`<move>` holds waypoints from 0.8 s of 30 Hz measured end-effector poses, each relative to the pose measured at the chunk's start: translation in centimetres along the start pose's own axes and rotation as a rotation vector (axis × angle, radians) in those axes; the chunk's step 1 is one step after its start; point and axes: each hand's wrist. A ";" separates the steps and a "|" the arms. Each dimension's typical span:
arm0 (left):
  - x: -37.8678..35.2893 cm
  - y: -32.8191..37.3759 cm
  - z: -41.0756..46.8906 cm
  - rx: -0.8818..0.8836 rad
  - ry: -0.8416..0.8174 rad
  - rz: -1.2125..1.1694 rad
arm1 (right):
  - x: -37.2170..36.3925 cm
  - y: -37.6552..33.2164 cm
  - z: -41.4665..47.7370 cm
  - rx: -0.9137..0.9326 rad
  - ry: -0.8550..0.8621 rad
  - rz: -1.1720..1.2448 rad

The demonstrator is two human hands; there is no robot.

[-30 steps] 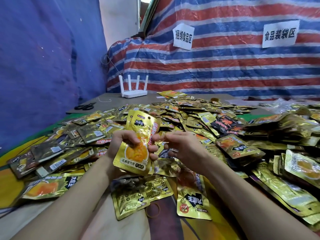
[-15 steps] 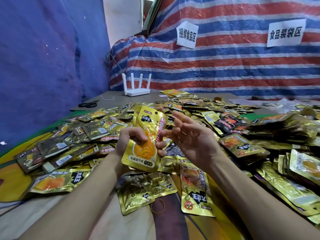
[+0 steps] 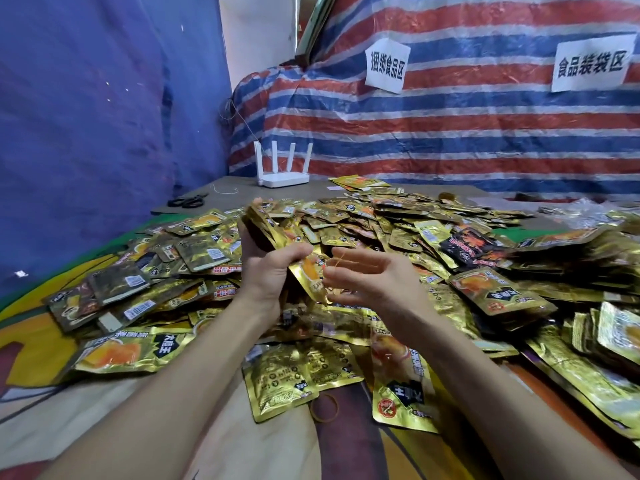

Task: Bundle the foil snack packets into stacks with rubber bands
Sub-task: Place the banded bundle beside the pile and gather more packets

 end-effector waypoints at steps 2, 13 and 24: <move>-0.2 0.0 0.1 -0.101 0.038 0.002 | -0.4 0.0 -0.2 -0.002 0.023 -0.164; -1.3 0.4 -0.6 -0.230 -0.014 -0.064 | -2.5 0.2 -0.3 0.014 0.079 -0.414; -0.8 1.0 -0.8 0.005 -0.263 -0.265 | -2.1 -0.1 -0.6 0.008 -0.006 -0.278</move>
Point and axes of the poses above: each hand's wrist, its own z-axis towards the middle knuckle, its own x-axis out of the back of the hand, y = z × x, and after that the axes turned 10 degrees about -y, right-handed
